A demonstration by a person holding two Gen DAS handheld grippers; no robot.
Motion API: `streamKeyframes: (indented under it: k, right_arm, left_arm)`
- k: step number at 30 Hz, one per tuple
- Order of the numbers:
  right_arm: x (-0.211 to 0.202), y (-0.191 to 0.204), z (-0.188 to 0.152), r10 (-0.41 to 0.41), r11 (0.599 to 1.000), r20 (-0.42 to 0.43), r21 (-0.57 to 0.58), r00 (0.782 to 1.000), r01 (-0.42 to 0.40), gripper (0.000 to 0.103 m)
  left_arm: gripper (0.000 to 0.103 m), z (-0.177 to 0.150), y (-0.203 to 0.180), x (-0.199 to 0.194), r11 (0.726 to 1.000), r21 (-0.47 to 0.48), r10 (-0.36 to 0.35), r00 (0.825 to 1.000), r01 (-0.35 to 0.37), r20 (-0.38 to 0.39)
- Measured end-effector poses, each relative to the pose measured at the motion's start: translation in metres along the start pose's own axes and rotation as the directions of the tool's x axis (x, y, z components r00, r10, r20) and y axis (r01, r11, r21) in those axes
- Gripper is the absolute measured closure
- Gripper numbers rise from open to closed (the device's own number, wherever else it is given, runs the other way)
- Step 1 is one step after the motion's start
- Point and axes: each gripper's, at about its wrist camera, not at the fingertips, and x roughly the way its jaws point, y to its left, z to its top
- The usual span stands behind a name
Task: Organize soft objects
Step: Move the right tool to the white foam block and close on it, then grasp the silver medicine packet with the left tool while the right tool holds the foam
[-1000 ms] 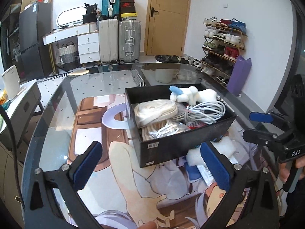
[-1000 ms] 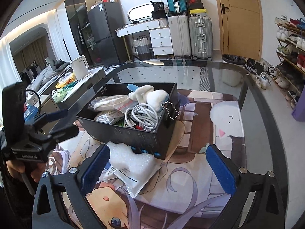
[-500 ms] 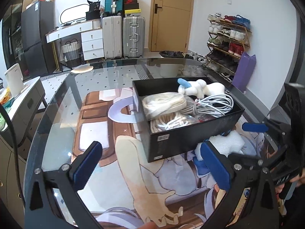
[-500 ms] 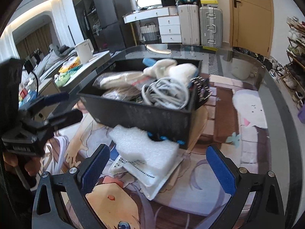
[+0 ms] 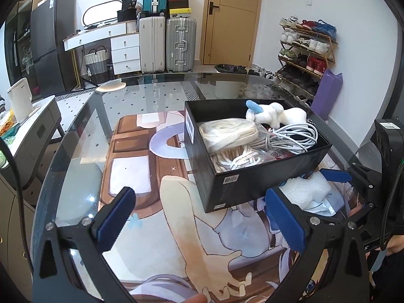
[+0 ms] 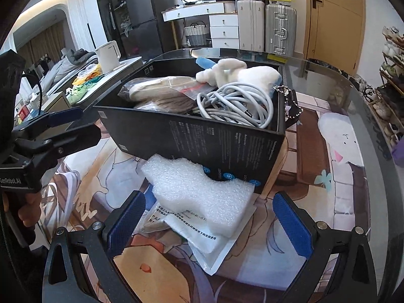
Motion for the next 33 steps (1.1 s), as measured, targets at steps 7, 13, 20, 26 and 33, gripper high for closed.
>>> streamKeyframes:
  k: [7, 13, 20, 26, 33]
  right_arm:
    - [0.002, 0.009, 0.003, -0.009, 1.0, 0.016, -0.009, 1.0, 0.009, 0.001]
    - [-0.002, 0.02, 0.004, 0.001, 0.999, 0.027, -0.041, 1.0, 0.0, 0.011]
    - [0.003, 0.027, -0.001, 0.007, 0.998, 0.012, -0.068, 1.0, -0.006, 0.03]
    - [-0.008, 0.031, -0.001, 0.013, 0.995, 0.029, -0.098, 0.999, -0.01, 0.03]
    - [-0.036, 0.026, 0.003, 0.008, 0.995, 0.081, -0.098, 0.997, 0.0, 0.03]
  left_arm:
    - [0.0, -0.002, -0.002, 0.002, 1.0, 0.005, -0.003, 1.0, 0.003, -0.006]
    - [0.0, -0.002, -0.003, 0.002, 1.0, 0.008, -0.004, 1.0, 0.004, -0.007]
    - [0.0, -0.002, -0.004, 0.003, 1.0, 0.011, -0.002, 1.0, 0.002, -0.01]
    - [0.0, -0.002, -0.003, 0.002, 1.0, 0.009, 0.0, 1.0, 0.0, -0.009]
    - [0.0, -0.001, -0.003, -0.001, 1.0, 0.0, -0.015, 1.0, 0.015, -0.008]
